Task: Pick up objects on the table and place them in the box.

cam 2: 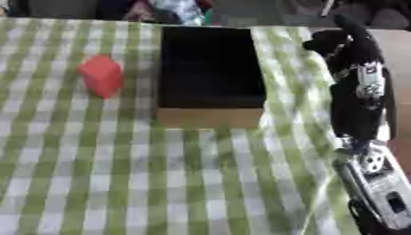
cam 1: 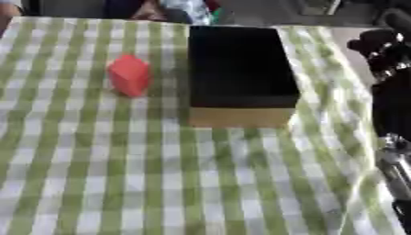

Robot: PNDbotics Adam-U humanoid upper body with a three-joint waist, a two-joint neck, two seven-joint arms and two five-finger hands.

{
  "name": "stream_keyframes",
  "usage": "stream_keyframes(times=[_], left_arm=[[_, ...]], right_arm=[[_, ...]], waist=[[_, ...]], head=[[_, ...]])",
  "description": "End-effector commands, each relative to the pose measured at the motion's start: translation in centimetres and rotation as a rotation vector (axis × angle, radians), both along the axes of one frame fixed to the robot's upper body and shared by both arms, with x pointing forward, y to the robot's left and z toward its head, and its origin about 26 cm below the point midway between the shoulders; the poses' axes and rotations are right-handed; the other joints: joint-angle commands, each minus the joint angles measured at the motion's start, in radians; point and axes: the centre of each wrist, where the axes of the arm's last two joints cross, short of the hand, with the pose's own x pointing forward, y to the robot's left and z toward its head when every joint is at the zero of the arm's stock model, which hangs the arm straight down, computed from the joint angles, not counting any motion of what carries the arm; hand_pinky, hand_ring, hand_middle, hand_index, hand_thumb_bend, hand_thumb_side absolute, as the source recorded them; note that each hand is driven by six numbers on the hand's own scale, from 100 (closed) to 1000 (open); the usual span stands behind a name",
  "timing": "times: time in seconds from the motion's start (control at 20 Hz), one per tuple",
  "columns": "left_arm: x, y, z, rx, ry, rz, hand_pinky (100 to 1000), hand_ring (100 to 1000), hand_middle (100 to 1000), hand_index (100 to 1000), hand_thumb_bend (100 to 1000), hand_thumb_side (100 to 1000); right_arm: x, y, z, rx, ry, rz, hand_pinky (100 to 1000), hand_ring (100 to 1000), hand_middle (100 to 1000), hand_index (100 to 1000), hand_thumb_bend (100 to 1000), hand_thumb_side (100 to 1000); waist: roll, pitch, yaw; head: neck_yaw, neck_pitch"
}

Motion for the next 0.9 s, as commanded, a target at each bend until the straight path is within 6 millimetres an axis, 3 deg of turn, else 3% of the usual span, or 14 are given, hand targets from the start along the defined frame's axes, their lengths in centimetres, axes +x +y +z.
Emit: stream_keyframes(times=[0.05,0.65,0.9], left_arm=[[0.3,1.0,1.6,0.119,0.003,0.039,695,610,776,849,283,748],[4.2,3.7,4.3,0.523,0.126,0.153,693,702,826,929,365,748],[6.2,3.9,4.6,0.67,0.181,0.168,708,747,857,962,482,758]], right_arm=[[-0.1,-0.2,1.1,-0.045,-0.039,0.005,826,681,649,866,100,887],[0.1,0.1,1.4,-0.069,-0.049,0.011,828,675,646,861,100,884],[0.1,0.2,1.3,-0.078,-0.045,0.014,830,671,642,856,100,883]], waist=[[0.001,0.002,-0.004],[0.028,0.034,-0.046],[0.04,0.044,-0.074]], head=[[0.009,-0.001],[0.041,-0.034],[0.054,-0.049]])
